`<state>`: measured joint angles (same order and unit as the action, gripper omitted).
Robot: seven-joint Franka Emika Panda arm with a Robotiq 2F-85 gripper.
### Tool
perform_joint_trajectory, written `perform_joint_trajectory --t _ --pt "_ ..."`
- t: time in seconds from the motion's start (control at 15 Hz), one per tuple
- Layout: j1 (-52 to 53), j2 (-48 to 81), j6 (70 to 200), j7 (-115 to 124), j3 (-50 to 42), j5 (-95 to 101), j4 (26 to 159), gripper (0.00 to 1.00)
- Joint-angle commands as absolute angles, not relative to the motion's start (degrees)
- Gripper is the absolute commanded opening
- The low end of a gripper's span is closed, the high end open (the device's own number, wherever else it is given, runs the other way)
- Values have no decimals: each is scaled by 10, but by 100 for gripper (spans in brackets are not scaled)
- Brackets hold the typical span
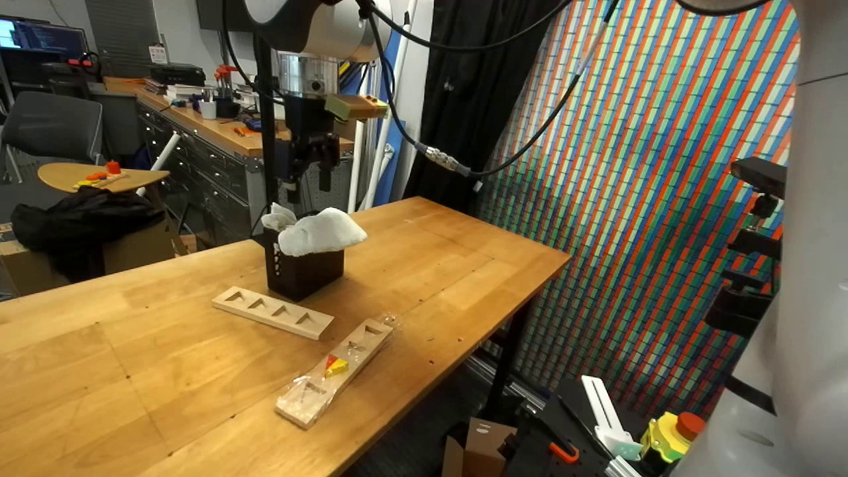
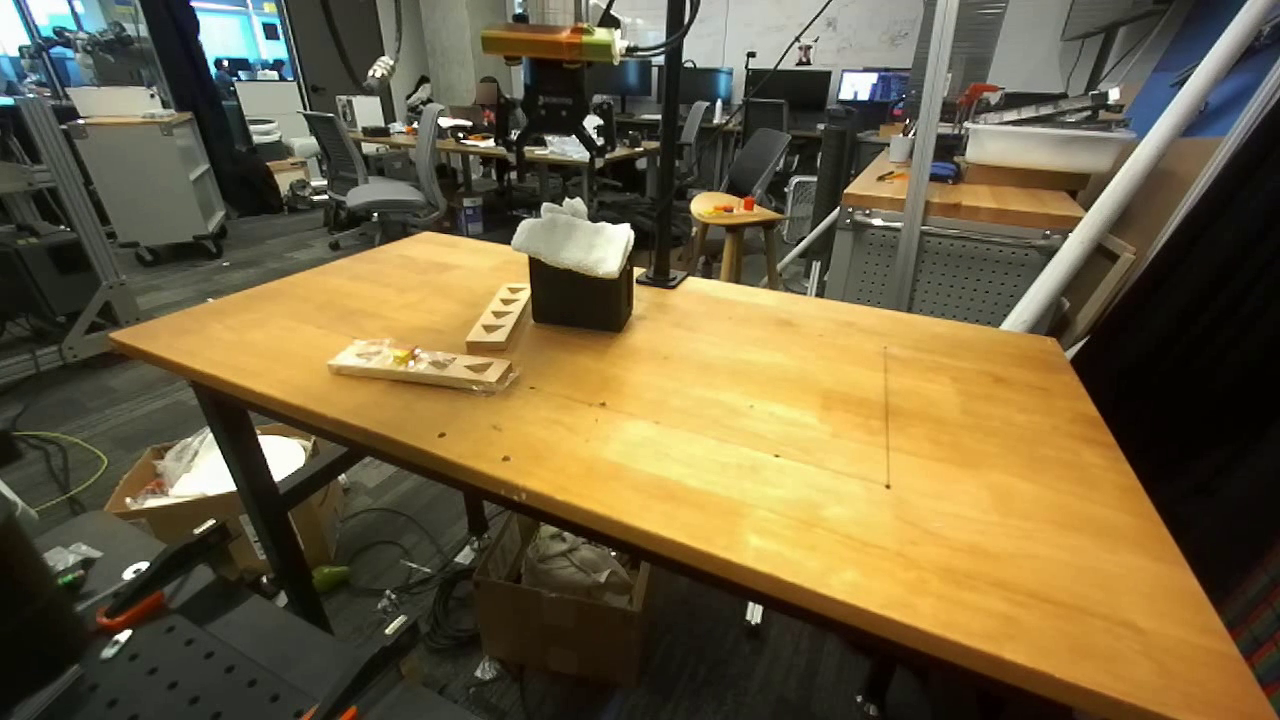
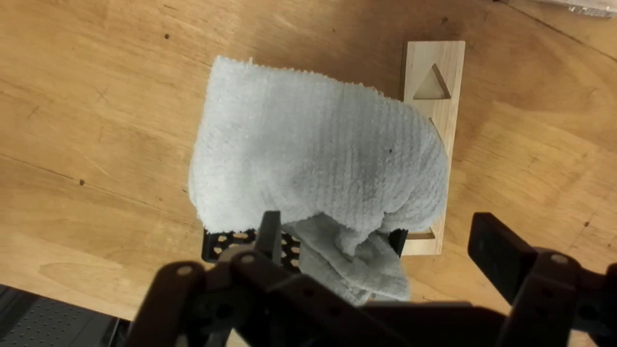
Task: Put the white towel inside the black box
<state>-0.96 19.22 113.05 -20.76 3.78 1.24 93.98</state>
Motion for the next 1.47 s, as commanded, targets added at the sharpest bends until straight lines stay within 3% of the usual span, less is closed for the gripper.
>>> perform_joint_trajectory --t 0.0,1.4 --pt "-14 159 1165 -213 32 18 998 100" --pt "-29 152 1251 -200 24 18 1116 100"
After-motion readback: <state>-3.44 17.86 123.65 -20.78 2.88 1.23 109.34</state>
